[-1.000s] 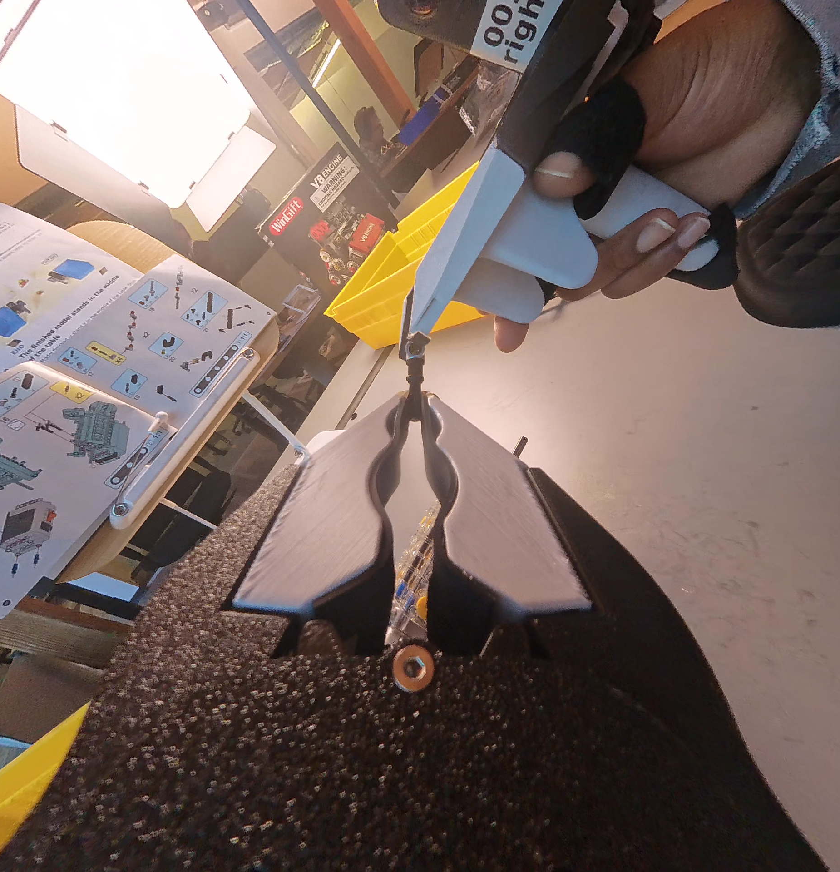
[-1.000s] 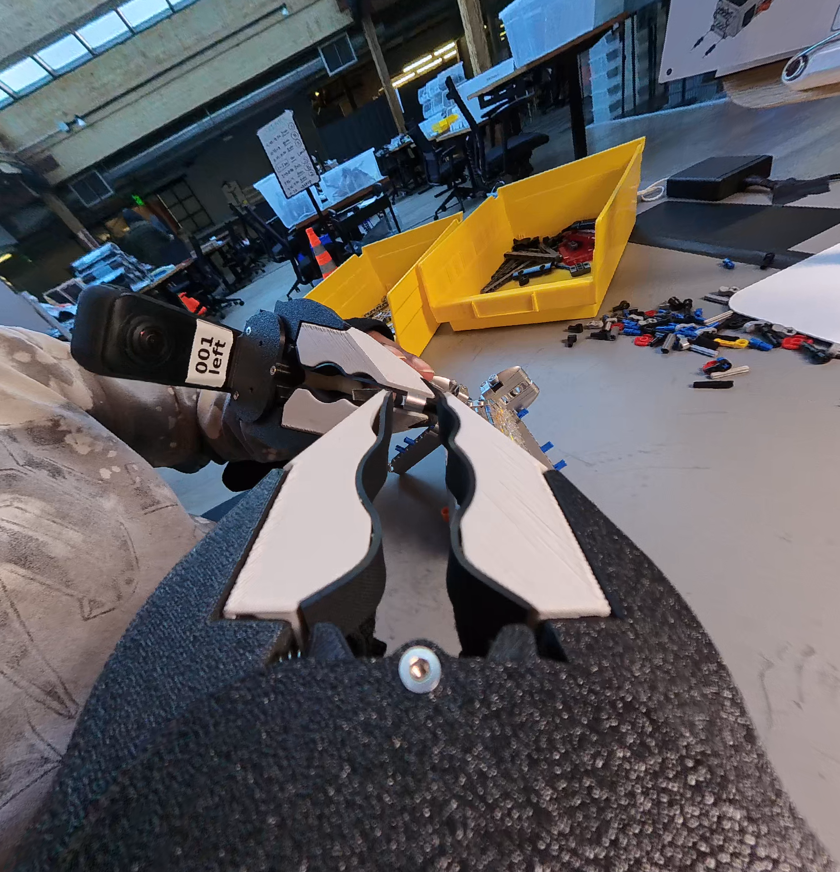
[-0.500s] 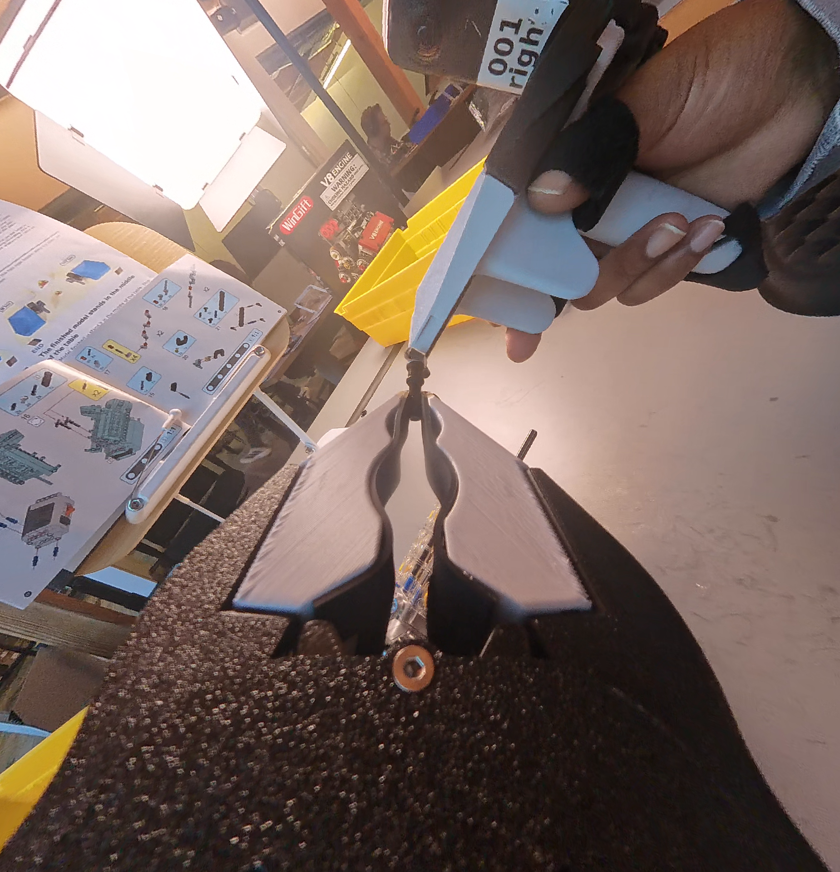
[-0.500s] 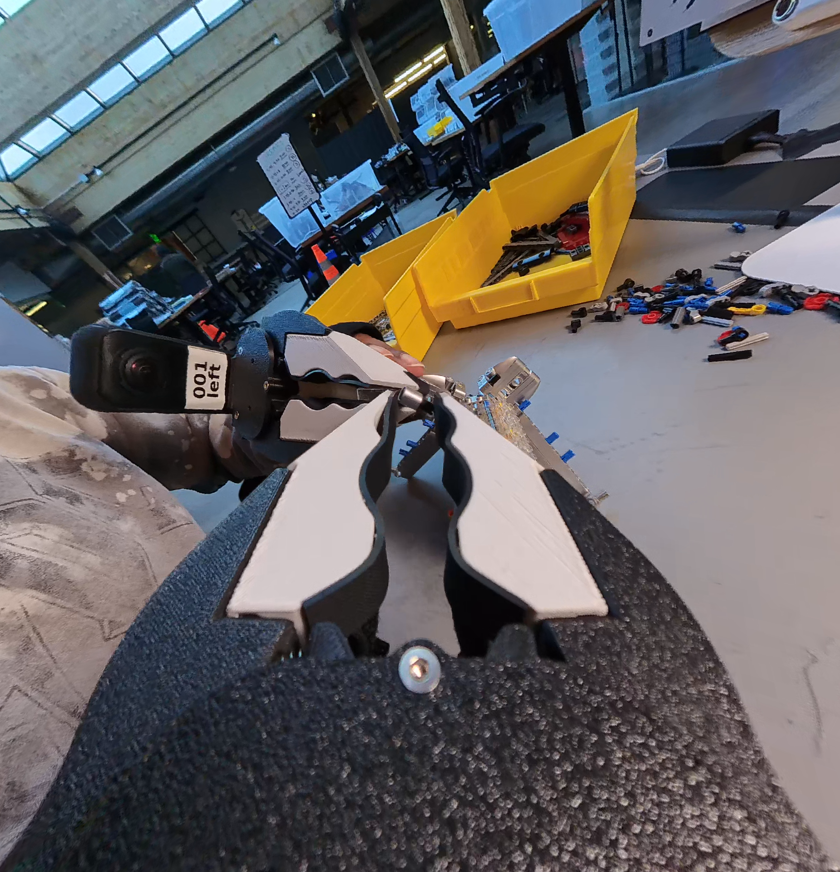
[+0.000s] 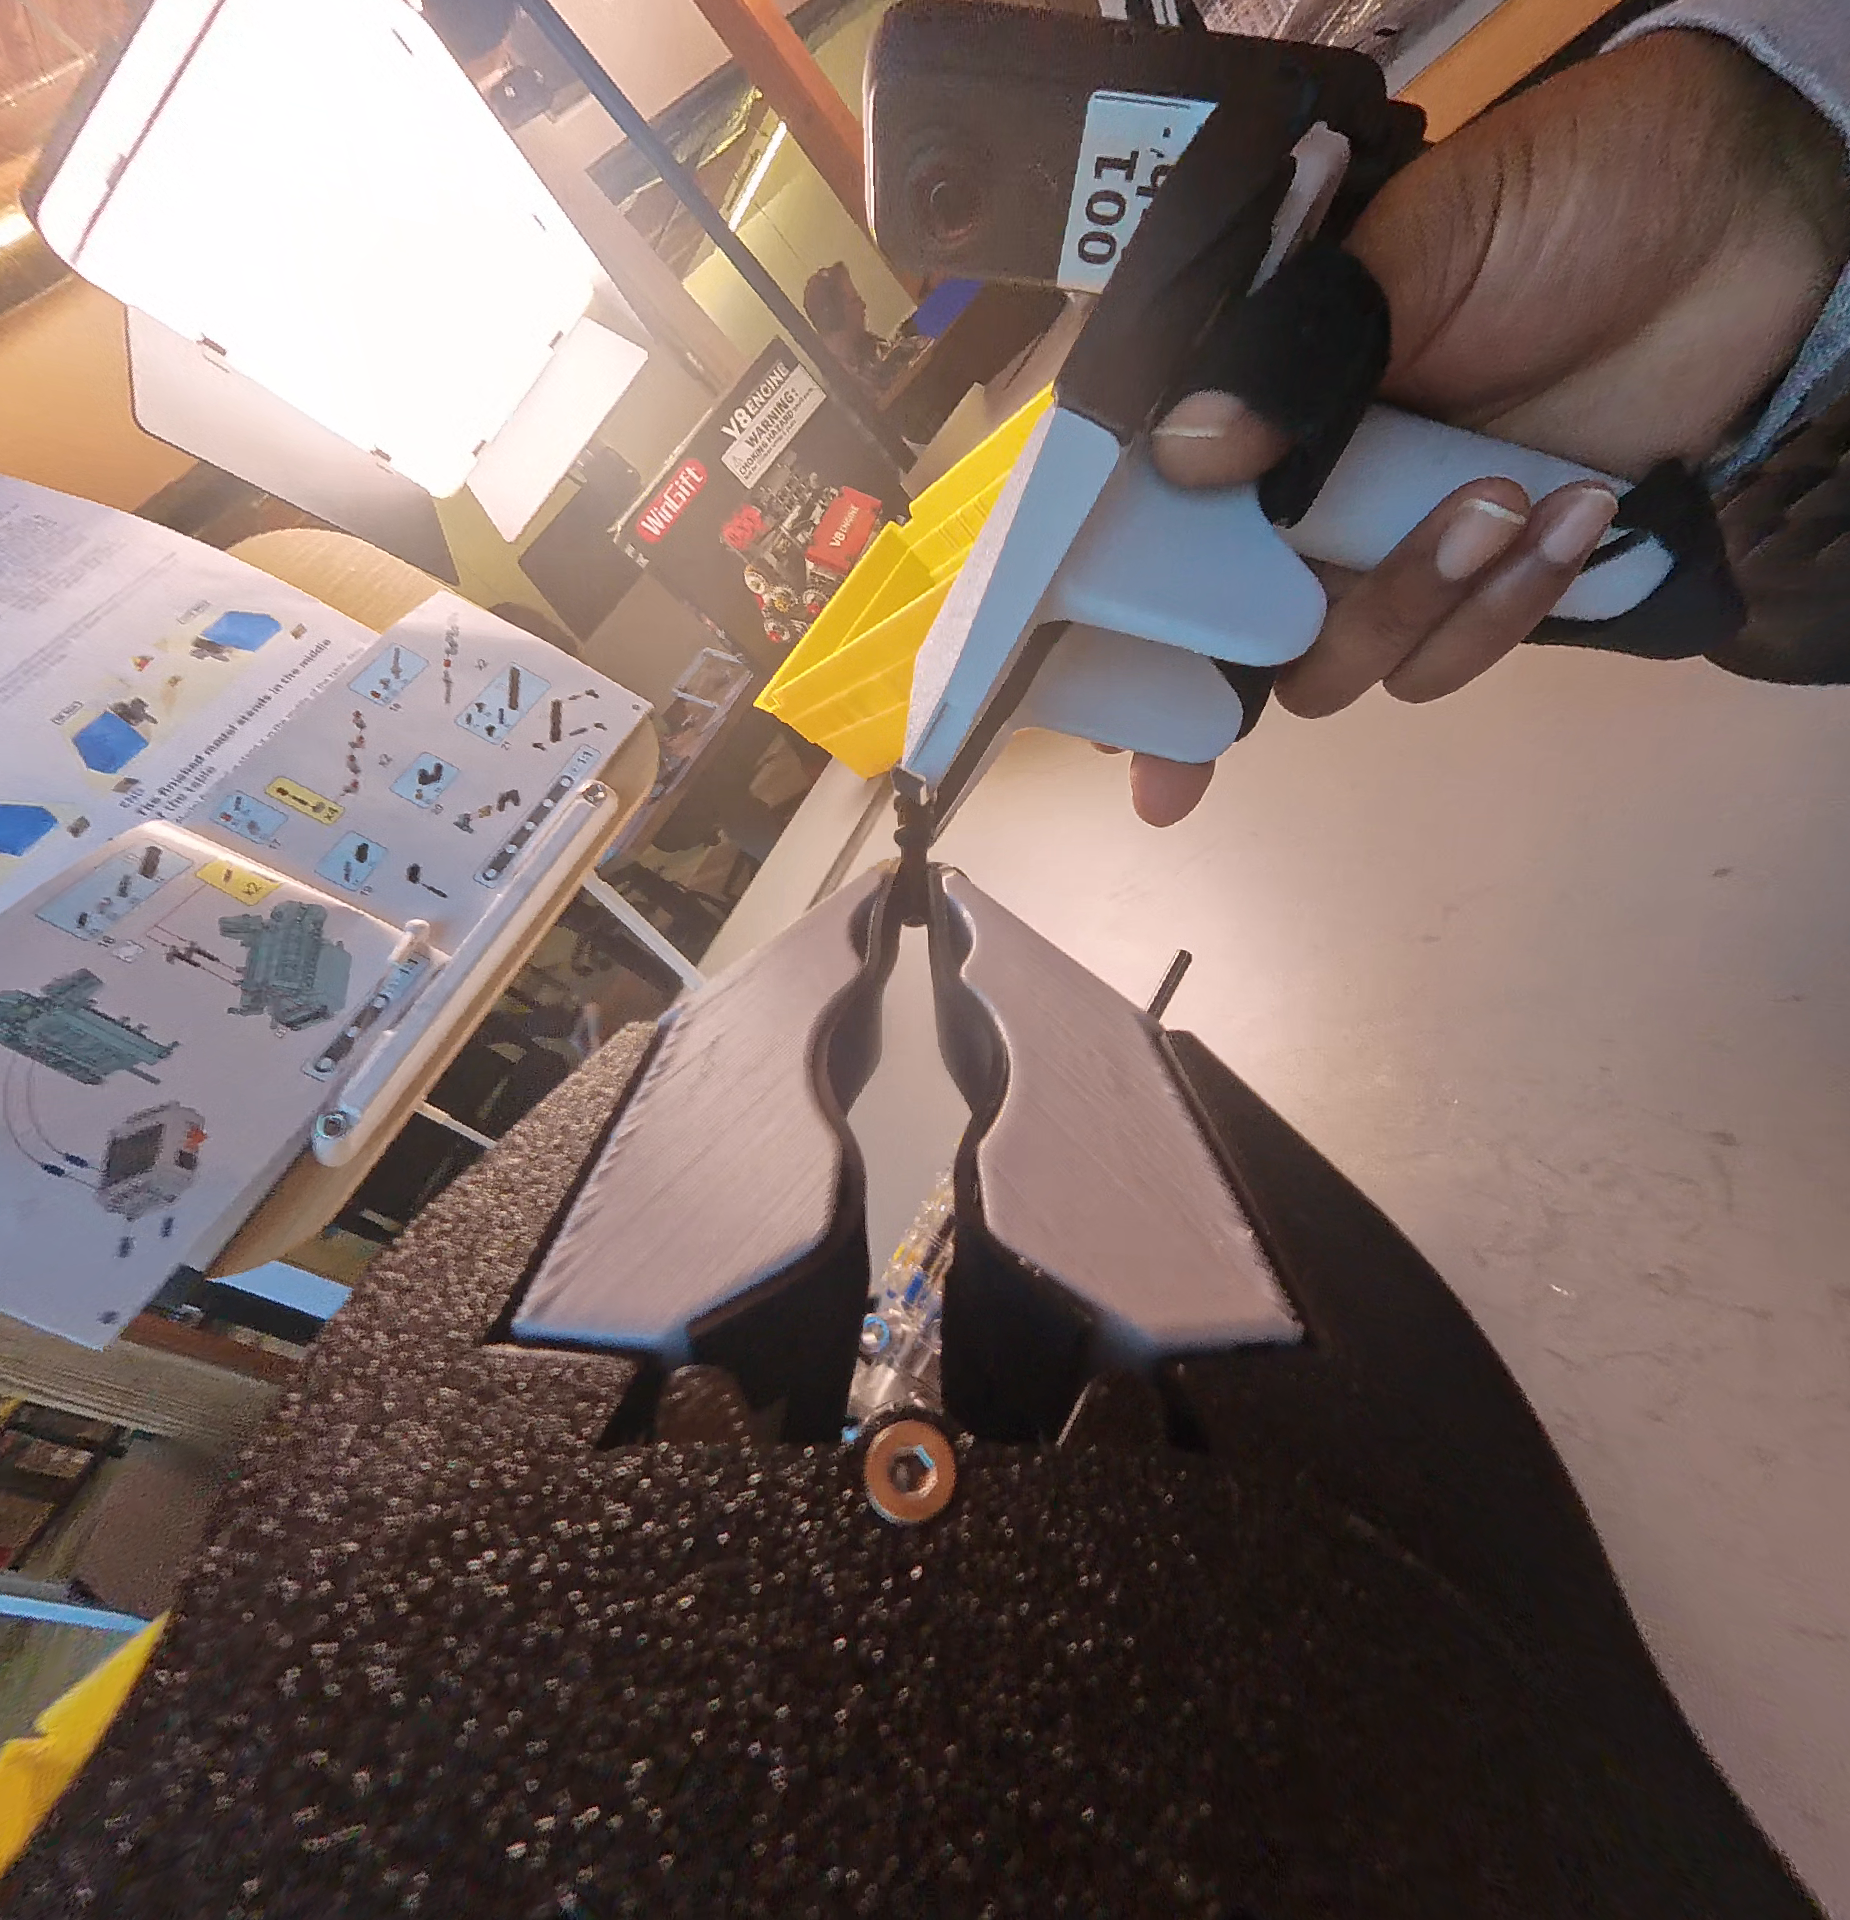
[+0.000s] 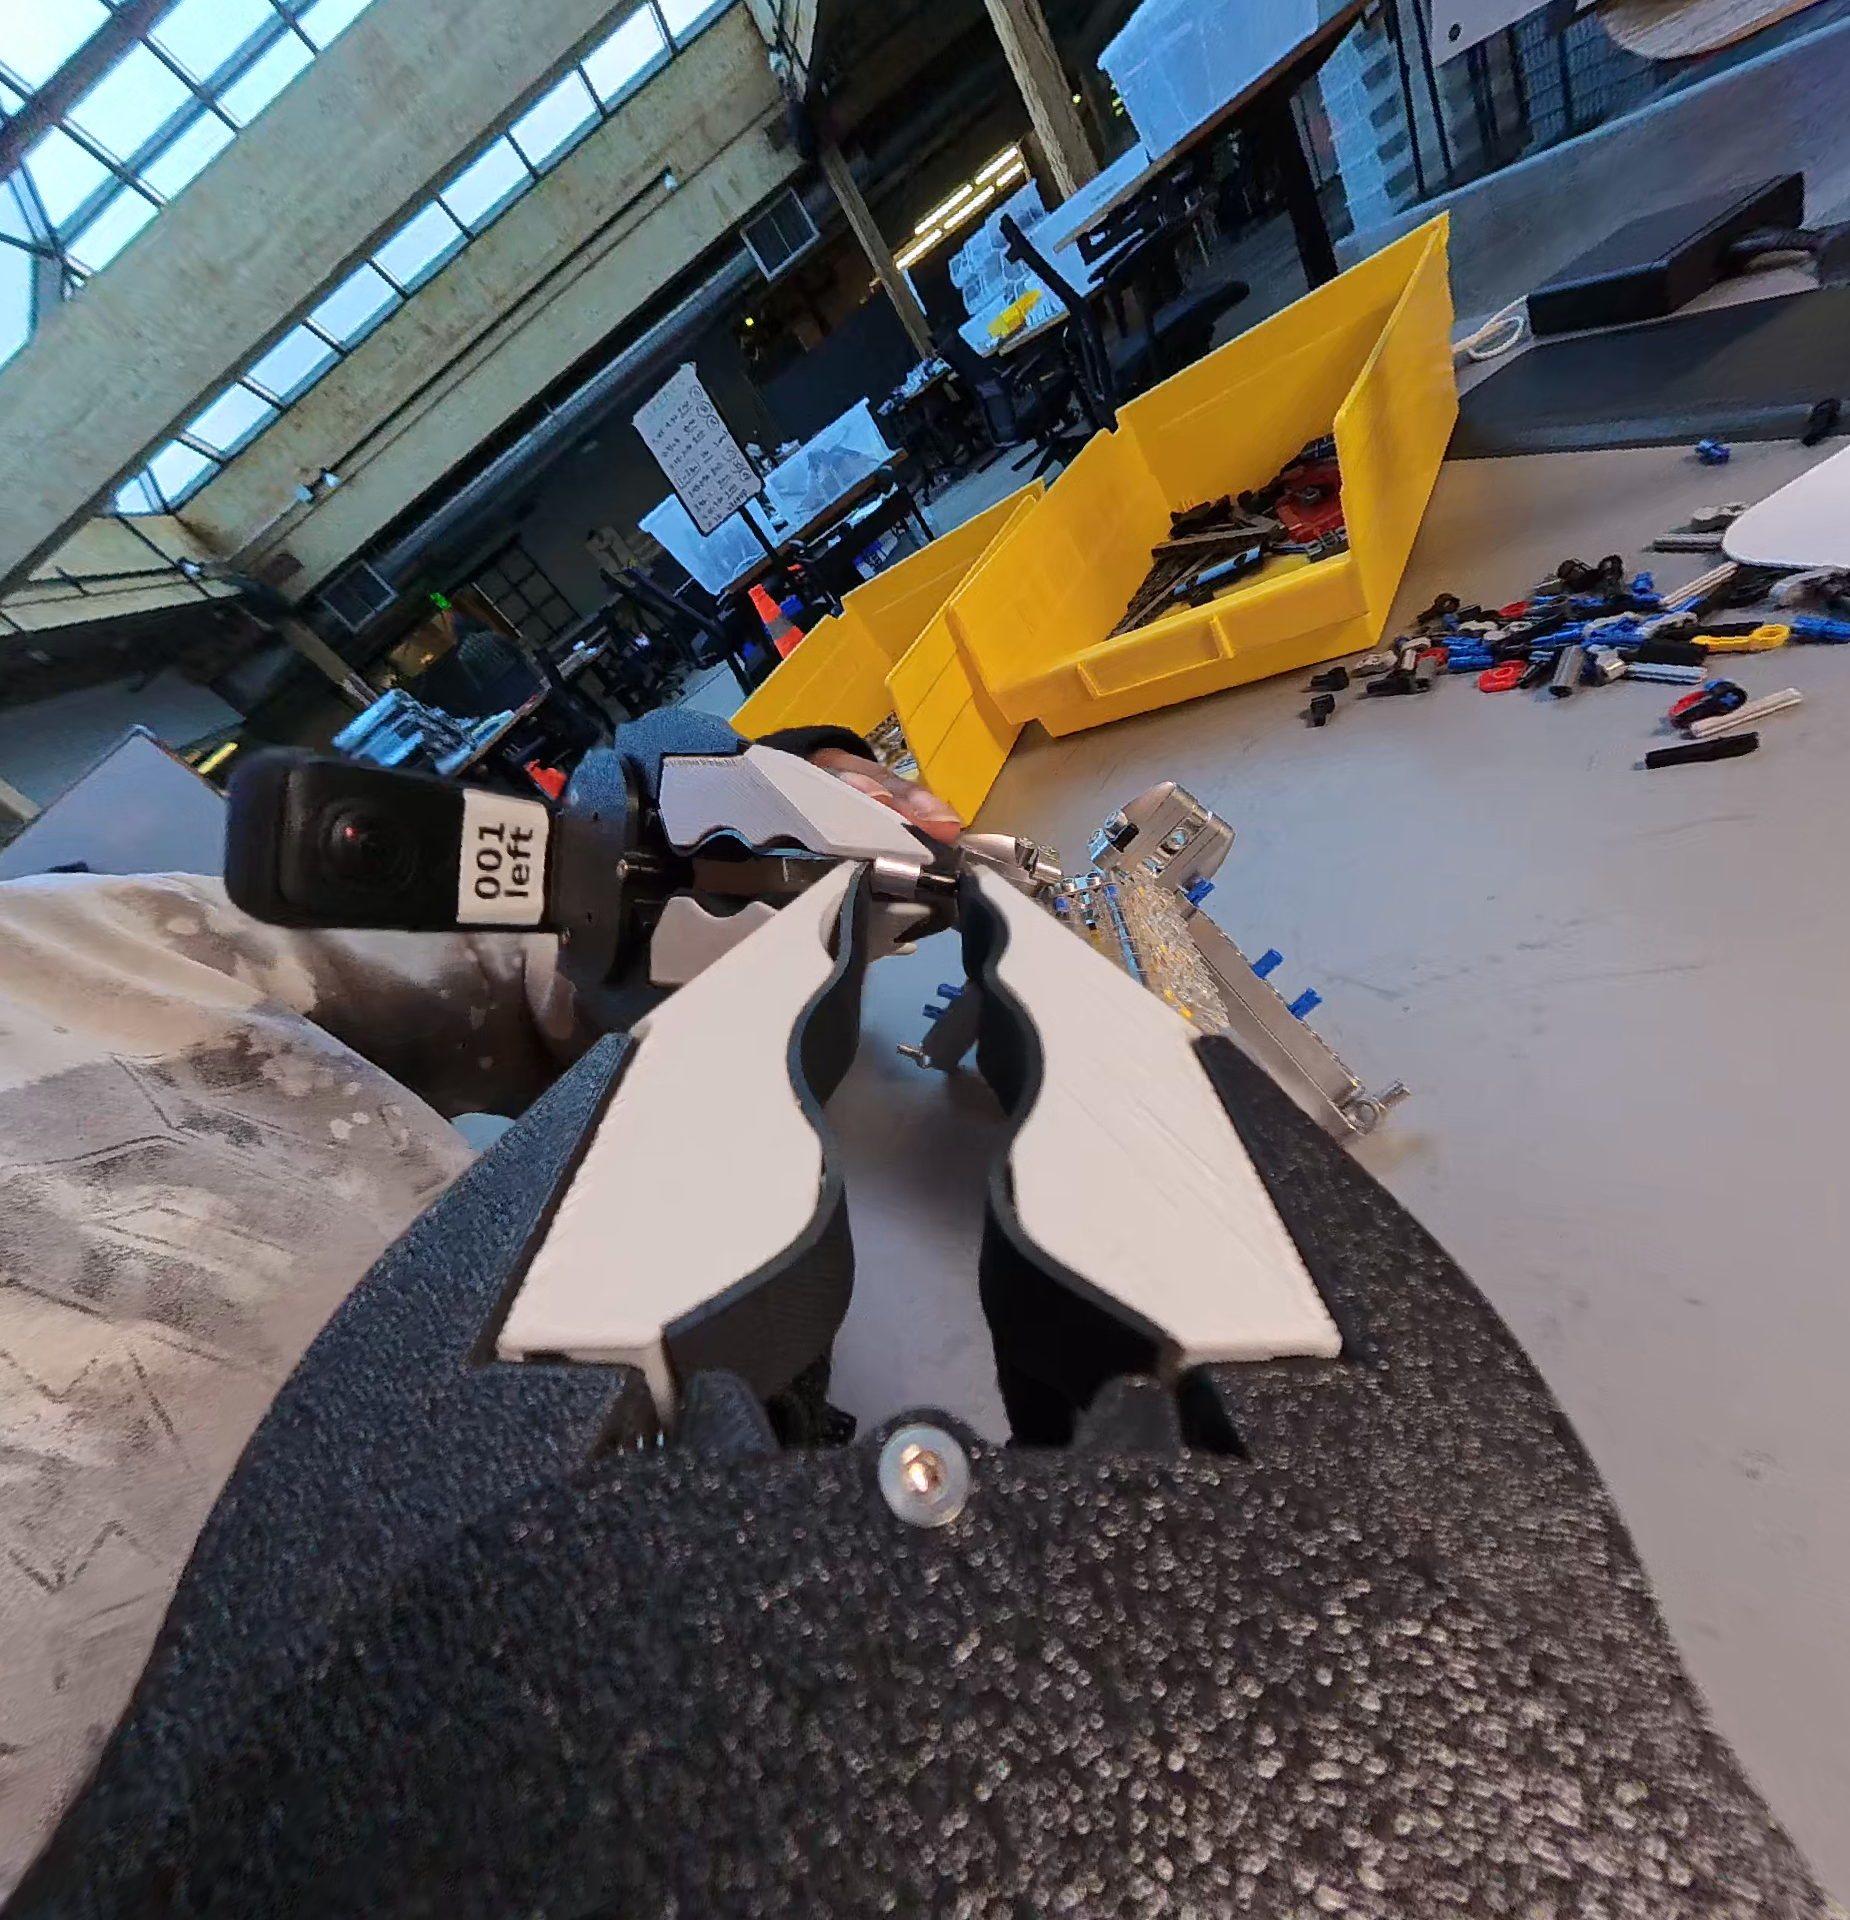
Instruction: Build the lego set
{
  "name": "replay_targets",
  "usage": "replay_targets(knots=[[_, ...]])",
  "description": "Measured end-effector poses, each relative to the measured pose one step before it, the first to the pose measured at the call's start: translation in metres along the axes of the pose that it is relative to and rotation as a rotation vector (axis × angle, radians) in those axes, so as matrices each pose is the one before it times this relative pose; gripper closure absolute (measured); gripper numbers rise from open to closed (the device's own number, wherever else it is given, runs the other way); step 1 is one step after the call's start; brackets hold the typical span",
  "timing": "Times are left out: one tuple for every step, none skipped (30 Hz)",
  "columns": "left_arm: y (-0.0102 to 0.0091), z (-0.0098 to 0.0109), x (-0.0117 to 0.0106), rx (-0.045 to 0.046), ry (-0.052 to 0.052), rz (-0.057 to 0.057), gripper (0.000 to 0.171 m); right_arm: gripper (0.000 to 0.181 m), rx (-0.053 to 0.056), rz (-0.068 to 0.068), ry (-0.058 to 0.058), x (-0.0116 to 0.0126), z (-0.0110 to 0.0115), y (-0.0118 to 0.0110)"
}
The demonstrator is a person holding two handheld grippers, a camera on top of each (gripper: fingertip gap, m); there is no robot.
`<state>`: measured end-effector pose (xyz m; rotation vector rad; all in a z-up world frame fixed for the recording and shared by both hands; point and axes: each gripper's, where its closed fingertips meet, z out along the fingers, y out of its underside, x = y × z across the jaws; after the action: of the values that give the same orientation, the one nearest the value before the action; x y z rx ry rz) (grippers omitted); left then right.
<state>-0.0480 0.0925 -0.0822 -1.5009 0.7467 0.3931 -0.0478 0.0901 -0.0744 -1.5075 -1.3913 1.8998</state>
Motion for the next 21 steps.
replay_targets(knots=[[0.00379,0.00140,0.00239,-0.01646,0.0412,-0.0645,0.170,0.166,-0.0028,-0.0212,0.0253,0.00384,-0.00027,0.00016],[0.00424,0.00100,0.00186,-0.01524,0.0511,-0.0909,0.169,0.166,0.0081,-0.0272,0.0380,0.00522,-0.00134,-0.00222],[0.00371,0.00032,-0.00003,-0.01049,0.0454,-0.1021,0.168,0.166,0.0115,-0.0308,0.0434,0.00559,-0.00191,-0.00348],[0.00276,-0.00027,-0.00140,-0.00904,0.0362,-0.0964,0.166,0.166,0.0096,-0.0350,0.0439,0.00501,-0.00214,-0.00389],[0.00231,-0.00060,-0.00263,-0.01104,0.0195,-0.0751,0.164,0.166,0.0106,-0.0423,0.0520,0.00530,-0.00214,-0.00419],[0.00217,-0.00016,-0.00351,-0.01508,0.0002,-0.0460,0.162,0.166,0.0084,-0.0476,0.0512,0.00433,-0.00149,-0.00395],[0.00204,0.00052,-0.00296,-0.01879,-0.0092,-0.0178,0.160,0.166,0.0092,-0.0436,0.0402,0.00168,-0.00054,-0.00407],[0.00171,0.00116,-0.00112,-0.02043,-0.0109,-0.0013,0.158,0.166,0.0141,-0.0360,0.0307,-0.00039,0.00054,-0.00480],[0.00072,0.00154,-0.00006,-0.01908,-0.0123,0.0031,0.155,0.166,0.0166,-0.0311,0.0294,-0.00158,0.00165,-0.00553],[-0.00004,0.00180,0.00054,-0.01919,-0.0126,0.0053,0.150,0.166,0.0179,-0.0356,0.0257,-0.00325,0.00245,-0.00601],[-0.00031,0.00206,0.00016,-0.02102,-0.0133,0.0071,0.148,0.166,0.0171,-0.0387,0.0240,-0.00432,0.00303,-0.00627],[-0.00076,0.00224,-0.00100,-0.01947,-0.0156,0.0056,0.143,0.166,0.0165,-0.0383,0.0208,-0.00516,0.00356,-0.00664],[-0.00176,0.00199,-0.00236,-0.01161,-0.0188,0.0008,0.141,0.166,0.0174,-0.0337,0.0113,-0.00657,0.00371,-0.00703],[-0.00243,0.00145,-0.00357,-0.00350,-0.0202,-0.0046,0.142,0.166,0.0226,-0.0274,0.0153,-0.00543,0.00319,-0.00768],[-0.00219,0.00108,-0.00406,-0.00455,-0.0198,-0.0070,0.142,0.166,0.0215,-0.0223,0.0158,-0.00409,0.00304,-0.00749],[-0.00134,0.00099,-0.00490,-0.00596,-0.0221,-0.0047,0.143,0.165,0.0229,-0.0135,0.0176,-0.00196,0.00278,-0.00715],[-0.00146,0.00067,-0.00583,-0.00120,-0.0276,-0.0010,0.143,0.166,0.0276,0.0002,0.0184,-0.00005,0.00249,-0.00686],[-0.00141,0.00031,-0.00617,0.00247,-0.0294,0.0013,0.145,0.166,0.0242,0.0043,0.0106,0.00007,0.00232,-0.00567],[-0.00049,0.00041,-0.00566,-0.00173,-0.0251,0.0025,0.146,0.166,0.0107,0.0029,0.0090,0.00049,0.00242,-0.00308],[0.00057,0.00058,-0.00502,-0.00645,-0.0209,0.0019,0.146,0.166,0.0065,0.0047,0.0045,0.00020,0.00245,-0.00207],[0.00040,0.00057,-0.00458,-0.00368,-0.0184,0.0006,0.146,0.166,0.0058,0.0112,-0.0013,-0.00045,0.00219,-0.00149]])
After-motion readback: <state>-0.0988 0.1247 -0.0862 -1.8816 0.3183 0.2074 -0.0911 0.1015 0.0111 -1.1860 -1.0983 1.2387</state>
